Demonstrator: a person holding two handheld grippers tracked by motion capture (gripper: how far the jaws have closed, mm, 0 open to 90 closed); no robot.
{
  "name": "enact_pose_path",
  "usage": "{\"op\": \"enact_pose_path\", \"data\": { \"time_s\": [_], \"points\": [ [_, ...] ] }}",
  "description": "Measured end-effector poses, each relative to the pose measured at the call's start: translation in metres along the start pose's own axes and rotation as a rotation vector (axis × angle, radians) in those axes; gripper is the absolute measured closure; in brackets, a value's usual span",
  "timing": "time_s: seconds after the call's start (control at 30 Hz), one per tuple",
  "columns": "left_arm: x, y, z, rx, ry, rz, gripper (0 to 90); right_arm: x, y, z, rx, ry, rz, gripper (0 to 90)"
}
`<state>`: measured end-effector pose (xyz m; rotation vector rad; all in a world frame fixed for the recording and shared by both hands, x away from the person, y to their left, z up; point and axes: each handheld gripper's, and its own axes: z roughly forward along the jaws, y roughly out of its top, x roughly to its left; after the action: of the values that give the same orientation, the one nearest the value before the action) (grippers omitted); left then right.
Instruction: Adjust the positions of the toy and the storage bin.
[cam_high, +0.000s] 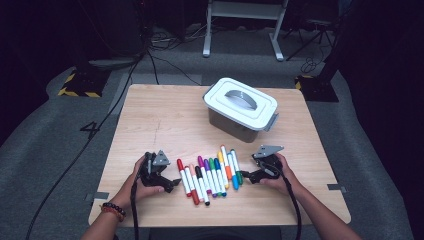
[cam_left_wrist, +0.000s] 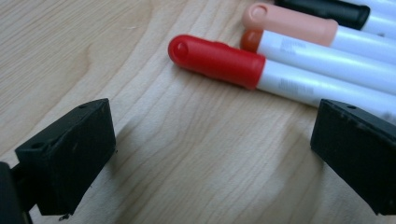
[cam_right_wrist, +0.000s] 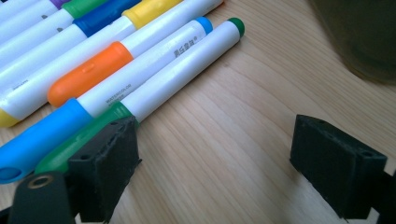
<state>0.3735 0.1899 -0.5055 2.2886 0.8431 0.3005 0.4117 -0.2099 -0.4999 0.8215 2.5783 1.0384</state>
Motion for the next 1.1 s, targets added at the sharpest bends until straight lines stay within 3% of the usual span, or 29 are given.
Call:
{"op": "enact_pose_path", "data": {
  "time_s": [0.4, 0.43, 0.63, 0.7, 0.87, 1.1],
  "points": [
    [0.012, -0.014, -0.012, 0.001, 0.042, -0.049, 0.4, 0.005, 0.010, 0.011, -0.015, 0.018, -0.017, 15.6],
    [0.014, -0.019, -0.017, 0.000, 0.048, -0.055, 0.4, 0.004, 0.009, 0.009, -0.019, 0.021, -0.041, 16.9],
    [0.015, -0.034, -0.030, 0.001, 0.066, -0.074, 0.4, -0.003, 0.003, 0.002, -0.013, 0.051, -0.060, 19.9],
    [0.013, -0.040, -0.035, -0.005, 0.074, -0.088, 0.4, -0.009, 0.001, -0.005, -0.026, 0.071, -0.039, 22.2],
    [0.013, -0.041, -0.036, 0.000, 0.070, -0.091, 0.3, -0.012, -0.001, -0.014, -0.028, 0.048, -0.066, 24.8],
    [0.014, -0.037, -0.032, 0.000, 0.071, -0.091, 0.0, -0.022, -0.004, -0.029, -0.043, 0.027, -0.056, 25.5]
  ]
}}
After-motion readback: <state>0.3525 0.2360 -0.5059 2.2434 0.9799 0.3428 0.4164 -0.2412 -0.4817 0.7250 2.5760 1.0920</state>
